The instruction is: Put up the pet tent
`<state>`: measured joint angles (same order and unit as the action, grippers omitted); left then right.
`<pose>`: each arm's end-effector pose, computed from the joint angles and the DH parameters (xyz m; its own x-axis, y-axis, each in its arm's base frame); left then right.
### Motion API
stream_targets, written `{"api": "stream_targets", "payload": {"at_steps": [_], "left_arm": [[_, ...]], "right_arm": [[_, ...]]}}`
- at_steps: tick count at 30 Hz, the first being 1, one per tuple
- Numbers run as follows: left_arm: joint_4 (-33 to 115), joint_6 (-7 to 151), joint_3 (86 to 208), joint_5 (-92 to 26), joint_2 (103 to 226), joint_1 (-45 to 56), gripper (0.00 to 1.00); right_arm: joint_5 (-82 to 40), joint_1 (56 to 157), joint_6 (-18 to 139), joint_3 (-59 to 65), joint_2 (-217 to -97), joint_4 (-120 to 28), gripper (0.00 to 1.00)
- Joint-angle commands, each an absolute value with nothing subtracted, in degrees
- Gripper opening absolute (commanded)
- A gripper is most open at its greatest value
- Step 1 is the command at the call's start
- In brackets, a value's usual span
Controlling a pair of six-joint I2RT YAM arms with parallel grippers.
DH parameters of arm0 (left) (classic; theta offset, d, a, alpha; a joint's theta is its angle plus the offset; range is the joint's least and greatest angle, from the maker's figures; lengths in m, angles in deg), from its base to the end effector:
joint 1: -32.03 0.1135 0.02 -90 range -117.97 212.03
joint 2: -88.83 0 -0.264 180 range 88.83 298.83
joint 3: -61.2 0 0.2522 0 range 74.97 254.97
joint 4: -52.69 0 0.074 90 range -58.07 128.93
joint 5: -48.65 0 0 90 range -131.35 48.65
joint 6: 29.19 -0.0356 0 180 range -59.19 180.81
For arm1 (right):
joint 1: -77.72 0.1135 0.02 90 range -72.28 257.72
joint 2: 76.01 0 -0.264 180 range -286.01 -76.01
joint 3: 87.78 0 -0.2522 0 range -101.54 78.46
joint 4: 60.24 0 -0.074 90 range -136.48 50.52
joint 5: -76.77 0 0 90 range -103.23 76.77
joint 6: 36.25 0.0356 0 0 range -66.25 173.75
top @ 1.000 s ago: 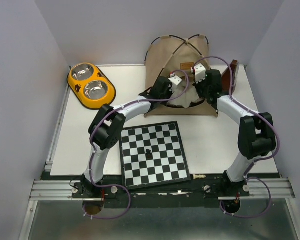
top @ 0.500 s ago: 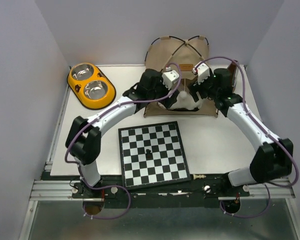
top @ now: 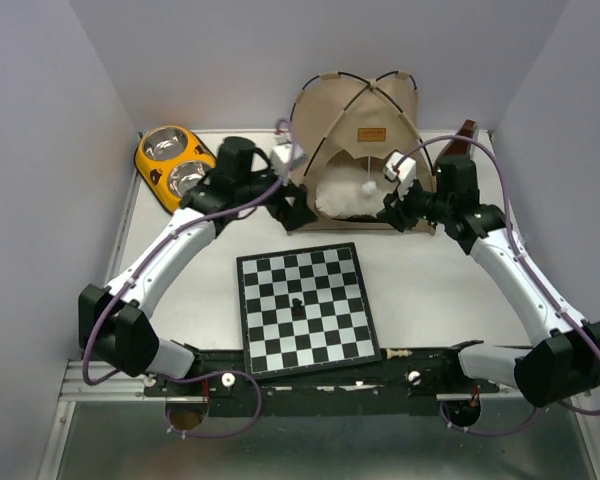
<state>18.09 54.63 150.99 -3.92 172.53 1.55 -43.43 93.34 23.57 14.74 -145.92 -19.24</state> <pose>0.2749 -0.1869 0.3538 -0.3160 0.2852 -0.9049 0.9023 0.3850 -0.1938 0.2521 0.0891 0.3369 -0.1384 -0.4898 -0.8607 -0.8174 0.5472 -0.1800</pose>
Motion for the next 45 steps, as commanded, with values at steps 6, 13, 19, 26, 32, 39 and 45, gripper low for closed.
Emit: {"api": "stream_targets", "payload": {"at_steps": [6, 13, 19, 26, 32, 39, 45], "left_arm": [[21.61, 69.68, 144.76, -3.12, 161.08, 23.04, 0.99], [23.02, 74.69, 140.62, -6.27, 157.47, 29.91, 0.99], [17.32, 78.11, 144.74, -13.56, 160.19, 30.97, 0.99], [1.42, 72.95, 155.72, -18.57, 167.39, 33.96, 0.99], [-3.97, 62.41, 156.45, -27.02, 167.50, 34.22, 0.99], [-0.90, 56.68, 142.31, -32.03, 158.71, 34.14, 0.99], [1.39, 55.10, 138.60, -33.26, 154.31, 33.87, 0.99]], "right_arm": [[-34.25, 100.13, 25.09, 2.37, -172.58, -25.82, 0.40], [-22.22, 102.95, 25.36, -3.27, -186.39, -44.09, 0.50], [-23.84, 103.48, 24.48, 4.97, -178.00, -49.04, 0.72], [-36.17, 103.48, 28.60, 13.85, -152.51, -29.80, 0.99], [-31.78, 97.69, 36.77, 16.49, -137.73, -20.04, 1.00], [-31.16, 81.43, 44.69, 24.13, -131.48, -15.90, 1.00], [-32.39, 79.39, 44.61, 30.12, -125.94, -17.31, 1.00]]}}
